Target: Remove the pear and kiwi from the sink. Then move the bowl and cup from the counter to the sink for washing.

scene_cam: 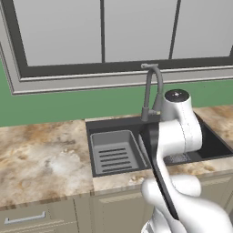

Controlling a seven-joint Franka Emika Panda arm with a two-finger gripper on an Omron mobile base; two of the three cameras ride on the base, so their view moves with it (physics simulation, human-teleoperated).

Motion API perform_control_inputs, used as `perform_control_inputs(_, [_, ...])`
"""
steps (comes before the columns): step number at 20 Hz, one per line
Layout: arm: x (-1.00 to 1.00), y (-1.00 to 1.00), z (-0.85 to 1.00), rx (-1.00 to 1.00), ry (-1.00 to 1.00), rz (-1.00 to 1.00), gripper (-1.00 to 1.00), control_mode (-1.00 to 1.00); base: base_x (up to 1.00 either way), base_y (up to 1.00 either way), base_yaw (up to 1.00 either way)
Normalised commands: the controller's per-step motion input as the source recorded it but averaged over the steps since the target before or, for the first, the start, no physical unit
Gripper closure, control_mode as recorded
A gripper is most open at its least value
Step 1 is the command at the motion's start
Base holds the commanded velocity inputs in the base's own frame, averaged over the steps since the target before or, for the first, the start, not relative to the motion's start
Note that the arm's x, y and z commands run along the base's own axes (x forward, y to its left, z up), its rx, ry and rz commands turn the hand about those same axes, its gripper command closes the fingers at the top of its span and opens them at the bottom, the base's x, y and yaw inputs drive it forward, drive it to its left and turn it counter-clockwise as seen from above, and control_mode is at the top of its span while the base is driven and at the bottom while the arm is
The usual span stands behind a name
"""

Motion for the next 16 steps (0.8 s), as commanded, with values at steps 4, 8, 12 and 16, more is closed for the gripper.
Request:
perform_control_inputs(4, [0.07,0.53,0.00,0.00,0.05,0.00,1.00,-1.00,0.00,0.00,0.00])
perform_control_inputs(8, [0.11,0.50,0.00,0.00,0.05,0.01,1.00,-1.00,0.00,0.00,0.00])
perform_control_inputs(12, [0.13,0.48,0.00,0.02,0.07,0.03,1.00,-1.00,0.00,0.00,0.00])
perform_control_inputs(16, [0.15,0.44,-0.04,0.05,0.01,0.04,1.00,-1.00,0.00,0.00,0.00])
